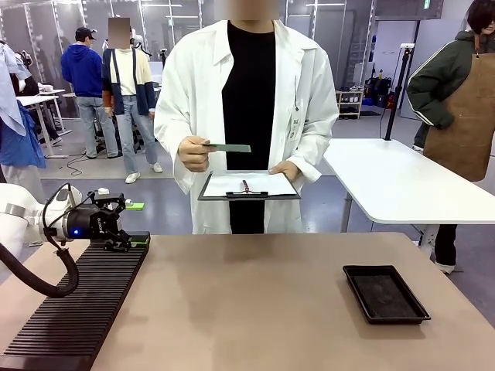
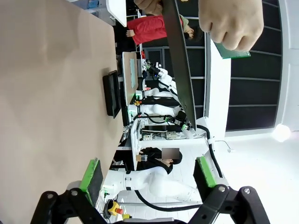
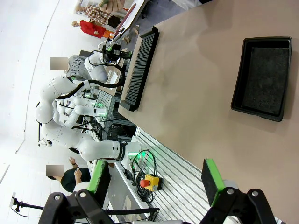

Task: Inspect the PCB.
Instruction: Pick up the Blank PCB that the human is holding.

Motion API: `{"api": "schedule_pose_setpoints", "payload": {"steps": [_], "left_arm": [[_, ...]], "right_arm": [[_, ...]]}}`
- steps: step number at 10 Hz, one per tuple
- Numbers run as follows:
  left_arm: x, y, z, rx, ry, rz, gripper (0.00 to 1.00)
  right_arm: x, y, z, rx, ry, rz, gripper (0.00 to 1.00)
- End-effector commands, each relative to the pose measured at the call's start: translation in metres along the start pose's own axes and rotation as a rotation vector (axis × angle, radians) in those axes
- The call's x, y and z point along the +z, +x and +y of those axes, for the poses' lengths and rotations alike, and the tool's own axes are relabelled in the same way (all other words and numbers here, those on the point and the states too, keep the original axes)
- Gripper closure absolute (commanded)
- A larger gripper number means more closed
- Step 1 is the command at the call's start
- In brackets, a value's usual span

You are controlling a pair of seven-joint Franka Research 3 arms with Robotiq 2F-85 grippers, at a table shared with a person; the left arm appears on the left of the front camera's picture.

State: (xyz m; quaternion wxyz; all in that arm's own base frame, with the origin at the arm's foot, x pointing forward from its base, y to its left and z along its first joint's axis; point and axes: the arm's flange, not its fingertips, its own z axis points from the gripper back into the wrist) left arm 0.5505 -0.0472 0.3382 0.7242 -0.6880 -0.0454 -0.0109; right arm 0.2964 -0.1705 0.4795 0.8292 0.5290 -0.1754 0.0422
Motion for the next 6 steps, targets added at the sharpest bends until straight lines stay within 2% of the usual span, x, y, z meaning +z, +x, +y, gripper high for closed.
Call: {"api": "schedule_pose_setpoints", "payload": {"steps": [1, 4, 6], "left_arm": [[0.018, -0.033, -0.046, 0.003, 0.035, 0.053, 0.00], [0.081, -0.107, -0.087, 0.000, 0.015, 0.102, 0.00], [0.126, -0.162, -0.109, -0.040, 0.021, 0.093, 0.00]], "right_arm": [[0.001, 0.000, 0.000, 0.020, 0.009, 0.001, 0.00], [0.001, 0.000, 0.000, 0.020, 0.009, 0.001, 0.00], [0.001, 0.000, 0.000, 0.020, 0.009, 0.001, 0.00]]}}
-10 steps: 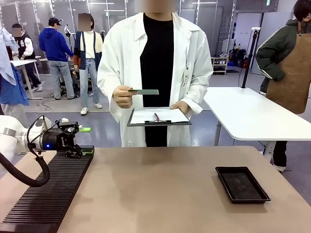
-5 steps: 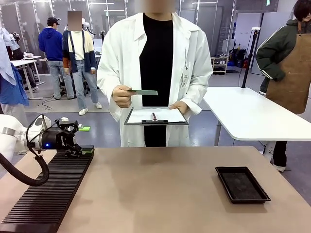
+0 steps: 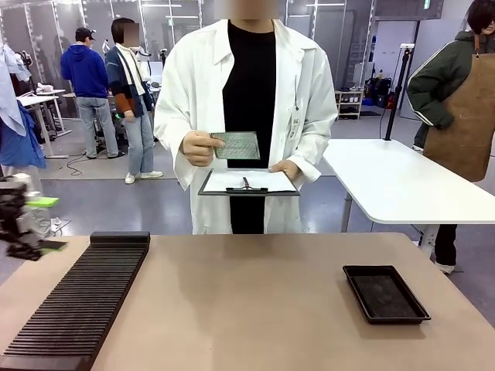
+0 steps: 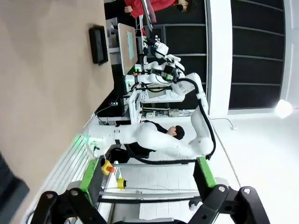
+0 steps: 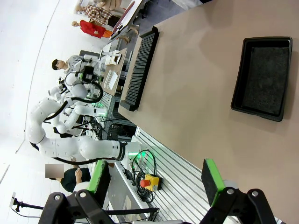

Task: Inspect the PCB.
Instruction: Pick up the Blank PCB that the human is holding.

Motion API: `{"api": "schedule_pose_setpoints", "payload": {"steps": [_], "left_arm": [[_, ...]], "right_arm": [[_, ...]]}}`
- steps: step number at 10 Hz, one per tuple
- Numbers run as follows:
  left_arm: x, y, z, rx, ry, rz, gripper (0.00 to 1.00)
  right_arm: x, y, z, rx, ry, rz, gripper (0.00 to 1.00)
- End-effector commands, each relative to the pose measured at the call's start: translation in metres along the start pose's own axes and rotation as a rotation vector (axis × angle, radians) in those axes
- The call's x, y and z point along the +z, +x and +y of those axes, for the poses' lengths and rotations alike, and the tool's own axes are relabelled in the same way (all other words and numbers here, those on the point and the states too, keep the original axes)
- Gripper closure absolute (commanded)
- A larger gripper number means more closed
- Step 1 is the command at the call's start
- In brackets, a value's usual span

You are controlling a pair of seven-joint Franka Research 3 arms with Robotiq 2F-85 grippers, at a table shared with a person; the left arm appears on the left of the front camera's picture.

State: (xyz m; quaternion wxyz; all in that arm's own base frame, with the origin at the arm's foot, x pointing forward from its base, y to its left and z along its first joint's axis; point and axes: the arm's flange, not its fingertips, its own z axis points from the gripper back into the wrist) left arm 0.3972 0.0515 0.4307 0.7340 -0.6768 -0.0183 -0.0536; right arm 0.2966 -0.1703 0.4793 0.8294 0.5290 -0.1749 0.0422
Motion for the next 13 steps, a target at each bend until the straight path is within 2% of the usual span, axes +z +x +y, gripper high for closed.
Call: {"api": "schedule_pose_setpoints", "payload": {"steps": [1, 4, 5, 7, 9, 10, 13], "left_arm": [[0.036, -0.048, -0.015, -0.036, -0.004, -0.018, 0.00], [0.074, -0.111, -0.009, -0.119, 0.027, -0.055, 0.00], [0.081, -0.122, 0.001, -0.134, 0.035, -0.076, 0.00], [0.088, -0.127, 0.022, -0.098, -0.002, -0.096, 0.00], [0.092, -0.126, 0.024, -0.100, -0.073, -0.121, 0.00], [0.087, -0.131, 0.020, -0.086, 0.000, -0.104, 0.00], [0.087, -0.131, 0.020, -0.086, 0.000, -0.104, 0.00]], "right_arm": [[0.001, 0.000, 0.001, 0.020, 0.009, 0.000, 0.00], [0.001, 0.000, 0.001, 0.020, 0.009, 0.000, 0.00], [0.001, 0.000, 0.001, 0.020, 0.009, 0.000, 0.00], [0.001, 0.000, 0.001, 0.020, 0.009, 0.000, 0.00], [0.001, 0.000, 0.001, 0.020, 0.009, 0.000, 0.00], [0.001, 0.000, 0.001, 0.020, 0.009, 0.000, 0.00], [0.001, 0.000, 0.001, 0.020, 0.009, 0.000, 0.00]]}}
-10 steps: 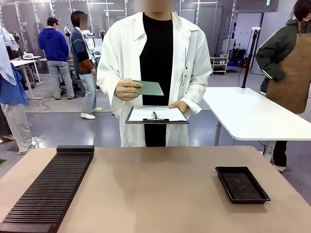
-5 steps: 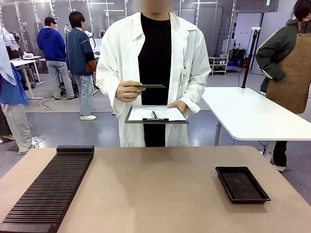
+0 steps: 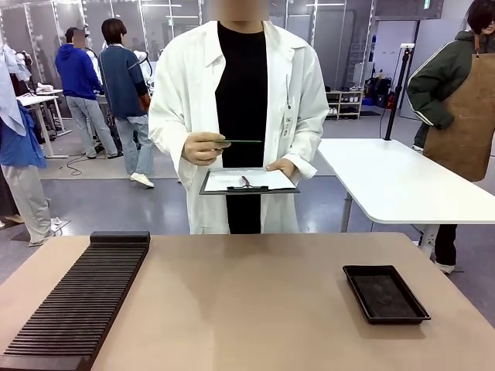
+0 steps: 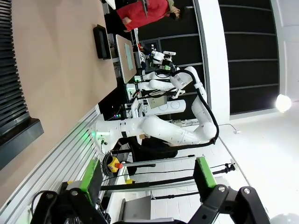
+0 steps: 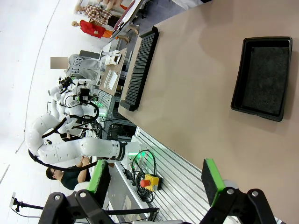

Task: Inspect the PCB.
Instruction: Pick up the Blank PCB that the human is holding.

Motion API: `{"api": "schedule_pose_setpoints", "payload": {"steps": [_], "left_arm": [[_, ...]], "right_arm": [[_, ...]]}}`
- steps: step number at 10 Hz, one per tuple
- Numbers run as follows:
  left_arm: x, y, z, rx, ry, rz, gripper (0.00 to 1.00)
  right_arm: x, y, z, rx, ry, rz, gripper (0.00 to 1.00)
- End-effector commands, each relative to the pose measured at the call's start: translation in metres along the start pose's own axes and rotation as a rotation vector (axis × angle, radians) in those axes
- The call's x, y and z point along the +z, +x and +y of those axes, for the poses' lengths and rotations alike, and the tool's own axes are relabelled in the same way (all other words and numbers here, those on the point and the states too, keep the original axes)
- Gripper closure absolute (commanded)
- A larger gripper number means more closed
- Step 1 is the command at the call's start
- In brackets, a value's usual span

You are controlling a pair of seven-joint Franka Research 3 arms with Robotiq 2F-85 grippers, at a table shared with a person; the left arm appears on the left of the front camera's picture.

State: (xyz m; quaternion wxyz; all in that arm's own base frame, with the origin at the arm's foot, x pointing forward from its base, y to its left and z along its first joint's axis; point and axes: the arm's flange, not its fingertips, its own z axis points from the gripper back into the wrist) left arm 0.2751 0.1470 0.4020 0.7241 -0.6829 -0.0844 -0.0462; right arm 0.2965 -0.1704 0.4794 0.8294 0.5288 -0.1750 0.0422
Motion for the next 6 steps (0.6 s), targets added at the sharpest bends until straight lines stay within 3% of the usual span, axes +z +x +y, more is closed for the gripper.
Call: {"api": "schedule_pose_setpoints", "payload": {"steps": [1, 6], "left_arm": [[0.0004, -0.0009, -0.0036, -0.007, 0.014, 0.004, 0.00], [0.0004, -0.0009, -0.0036, -0.007, 0.014, 0.004, 0.00]], "right_arm": [[0.0010, -0.0004, 0.0005, 0.020, 0.010, 0.000, 0.00], [0.0010, -0.0004, 0.0005, 0.020, 0.010, 0.000, 0.00]]}}
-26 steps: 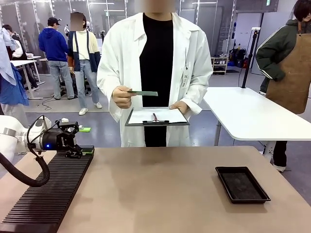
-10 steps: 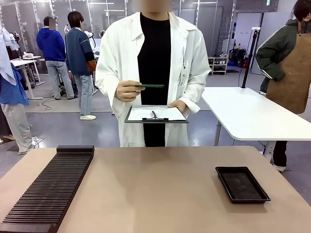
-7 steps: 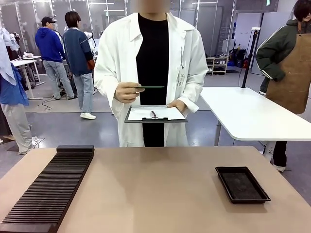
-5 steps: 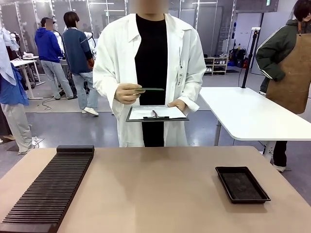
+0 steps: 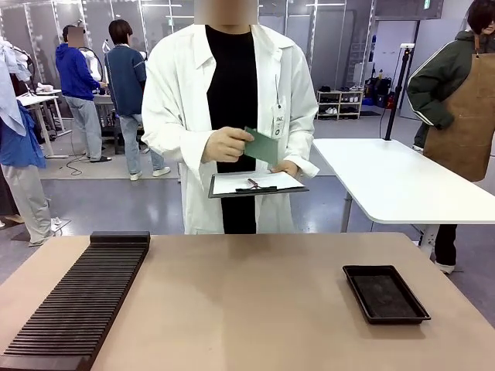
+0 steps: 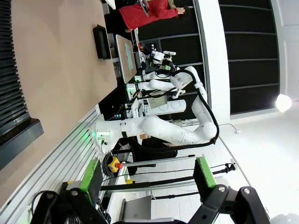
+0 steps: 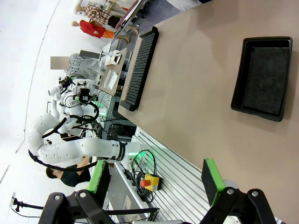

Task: Inspect the PCB.
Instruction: Pick up the Blank PCB that the human is holding.

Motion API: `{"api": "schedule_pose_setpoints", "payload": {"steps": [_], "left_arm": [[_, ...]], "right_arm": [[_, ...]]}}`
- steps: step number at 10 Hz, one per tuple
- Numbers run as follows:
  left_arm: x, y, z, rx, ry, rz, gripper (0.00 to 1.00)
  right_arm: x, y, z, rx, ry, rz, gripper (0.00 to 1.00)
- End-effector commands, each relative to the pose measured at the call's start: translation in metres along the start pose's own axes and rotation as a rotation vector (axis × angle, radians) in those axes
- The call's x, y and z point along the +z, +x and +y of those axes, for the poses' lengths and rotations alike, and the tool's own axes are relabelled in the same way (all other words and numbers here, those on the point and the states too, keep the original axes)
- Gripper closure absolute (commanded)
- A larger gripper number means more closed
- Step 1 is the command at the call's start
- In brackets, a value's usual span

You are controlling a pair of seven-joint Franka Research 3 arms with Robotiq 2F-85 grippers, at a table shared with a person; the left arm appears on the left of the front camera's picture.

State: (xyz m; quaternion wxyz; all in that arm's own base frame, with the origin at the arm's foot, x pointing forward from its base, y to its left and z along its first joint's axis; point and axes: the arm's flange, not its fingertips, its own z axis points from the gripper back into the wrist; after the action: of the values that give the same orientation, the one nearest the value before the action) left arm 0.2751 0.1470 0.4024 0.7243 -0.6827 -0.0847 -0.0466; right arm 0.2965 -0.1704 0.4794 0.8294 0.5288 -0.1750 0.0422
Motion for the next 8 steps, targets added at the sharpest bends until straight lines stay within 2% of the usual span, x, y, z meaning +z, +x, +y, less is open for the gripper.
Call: {"api": "schedule_pose_setpoints", "payload": {"steps": [1, 8], "left_arm": [[0.0004, -0.0010, -0.0032, -0.006, 0.014, 0.004, 0.00], [0.0004, -0.0010, -0.0032, -0.006, 0.014, 0.004, 0.00]], "right_arm": [[0.0010, -0.0004, 0.0005, 0.020, 0.010, 0.000, 0.00], [0.0010, -0.0004, 0.0005, 0.020, 0.010, 0.000, 0.00]]}}
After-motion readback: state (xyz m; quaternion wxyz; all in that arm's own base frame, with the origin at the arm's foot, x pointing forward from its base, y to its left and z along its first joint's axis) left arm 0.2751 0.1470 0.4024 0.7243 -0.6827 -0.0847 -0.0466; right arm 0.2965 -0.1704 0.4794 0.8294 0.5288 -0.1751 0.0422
